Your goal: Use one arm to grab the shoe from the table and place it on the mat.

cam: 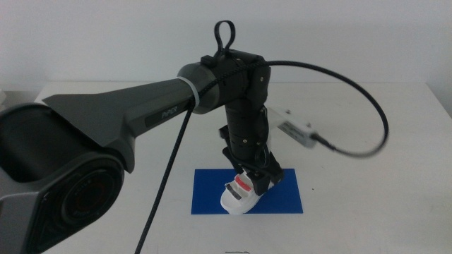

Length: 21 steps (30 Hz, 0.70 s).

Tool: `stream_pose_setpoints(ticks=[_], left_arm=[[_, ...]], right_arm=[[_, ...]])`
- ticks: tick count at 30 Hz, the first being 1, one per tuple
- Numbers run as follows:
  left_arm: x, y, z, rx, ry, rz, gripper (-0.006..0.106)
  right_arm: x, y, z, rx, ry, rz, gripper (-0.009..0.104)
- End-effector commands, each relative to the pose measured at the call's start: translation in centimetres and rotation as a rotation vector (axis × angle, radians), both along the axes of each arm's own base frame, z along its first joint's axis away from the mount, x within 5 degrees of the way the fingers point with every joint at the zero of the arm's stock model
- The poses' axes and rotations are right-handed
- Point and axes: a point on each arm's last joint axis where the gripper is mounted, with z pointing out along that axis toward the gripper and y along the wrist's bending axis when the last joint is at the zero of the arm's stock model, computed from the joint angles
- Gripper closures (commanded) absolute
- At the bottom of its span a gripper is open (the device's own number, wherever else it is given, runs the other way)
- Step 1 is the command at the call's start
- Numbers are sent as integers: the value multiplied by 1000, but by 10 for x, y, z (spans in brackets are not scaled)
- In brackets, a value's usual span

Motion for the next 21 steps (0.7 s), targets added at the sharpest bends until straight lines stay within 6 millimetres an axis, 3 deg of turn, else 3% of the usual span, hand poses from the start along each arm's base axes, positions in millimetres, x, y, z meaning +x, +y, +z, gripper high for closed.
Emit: stream_pose_setpoints(ticks=[1, 7, 21], left_arm=[[-14, 2, 38, -8, -30, -223, 82], [-19, -4, 37, 34, -100, -502, 82], [-16, 0, 37, 127, -151, -555, 82]], right_arm=[[-2, 0, 14, -16, -113, 1, 1], [-2, 0, 14, -16, -113, 1, 1], [-2, 0, 14, -16, -113, 1, 1]])
